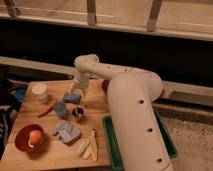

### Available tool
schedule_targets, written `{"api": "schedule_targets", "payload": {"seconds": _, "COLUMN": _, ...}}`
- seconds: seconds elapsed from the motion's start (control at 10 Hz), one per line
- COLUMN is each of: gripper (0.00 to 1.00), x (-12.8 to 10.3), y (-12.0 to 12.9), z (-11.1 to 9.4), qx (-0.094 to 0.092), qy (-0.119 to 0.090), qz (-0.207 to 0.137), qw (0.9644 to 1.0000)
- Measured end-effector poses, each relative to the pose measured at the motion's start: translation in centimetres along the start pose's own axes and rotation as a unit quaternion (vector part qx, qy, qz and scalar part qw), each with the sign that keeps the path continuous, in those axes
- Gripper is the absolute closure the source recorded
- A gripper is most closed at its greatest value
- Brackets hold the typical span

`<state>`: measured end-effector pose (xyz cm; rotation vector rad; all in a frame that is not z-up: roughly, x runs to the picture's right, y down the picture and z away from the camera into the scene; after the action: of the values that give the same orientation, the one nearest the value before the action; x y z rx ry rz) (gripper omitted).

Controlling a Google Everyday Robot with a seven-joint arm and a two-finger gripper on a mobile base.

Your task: Place sponge in paper cup

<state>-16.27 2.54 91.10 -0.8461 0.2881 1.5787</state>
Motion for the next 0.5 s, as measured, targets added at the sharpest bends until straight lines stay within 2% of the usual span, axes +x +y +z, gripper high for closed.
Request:
{"api": "schedule_targets", "payload": {"seconds": 0.2, "gripper": 0.39, "x": -1.0, "y": -0.8, "z": 1.4, "qx": -0.004, "qy": 0.011, "qz": 0.01, "qw": 0.9999}}
{"api": "schedule_targets", "payload": {"seconds": 0.5, "gripper": 0.39, "x": -1.4, "y": -0.1, "z": 3.7, "qx": -0.024, "qy": 0.029, "qz": 0.013, "qw": 0.9992}}
